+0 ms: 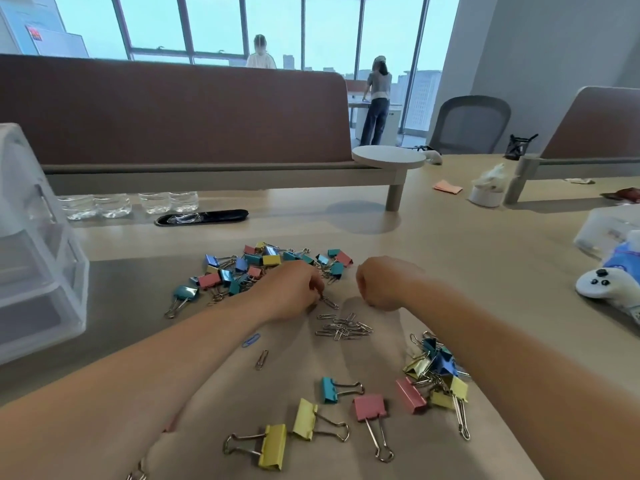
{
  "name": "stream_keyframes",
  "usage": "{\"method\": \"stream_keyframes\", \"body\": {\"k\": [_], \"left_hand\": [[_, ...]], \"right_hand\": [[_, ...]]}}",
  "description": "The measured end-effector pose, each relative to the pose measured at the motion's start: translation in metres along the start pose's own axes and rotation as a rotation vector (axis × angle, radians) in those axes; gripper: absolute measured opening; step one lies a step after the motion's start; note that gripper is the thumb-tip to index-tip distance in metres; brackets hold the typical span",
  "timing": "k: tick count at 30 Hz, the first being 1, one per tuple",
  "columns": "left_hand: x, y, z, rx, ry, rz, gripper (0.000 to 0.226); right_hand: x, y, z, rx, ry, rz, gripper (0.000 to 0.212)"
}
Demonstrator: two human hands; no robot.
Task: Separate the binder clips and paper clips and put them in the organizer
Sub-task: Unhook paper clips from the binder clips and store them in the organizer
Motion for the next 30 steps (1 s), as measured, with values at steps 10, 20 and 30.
{"method": "stream_keyframes", "body": {"k": [10, 20, 30], "left_hand": [[-0.007, -0.004, -0.024, -0.005, -0.047, -0.055, 0.019], [-0.008, 0.002, -0.054, 0.086, -0.043, -0.021, 0.026], [0.011, 0.029, -0.083, 0.151, 0.026, 0.17, 0.031]], "right_hand": [[0.029, 0.002, -0.031, 0.013, 0.069, 0.036, 0.028], [0.062, 0.005, -0.053, 0.037, 0.129, 0.094, 0.024], [0.05, 0.01, -0.049, -0.077, 0.043, 0.166, 0.025]]}}
Point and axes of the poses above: each hand's wrist, its own z-axis towards the middle knuckle, its own y-axis out of the back of the hand, x = y × z, the point moved 4 cm from there along z, towards the middle knuckle, and after that the axes turned 13 degrees about -z, right-handed, at the moved point
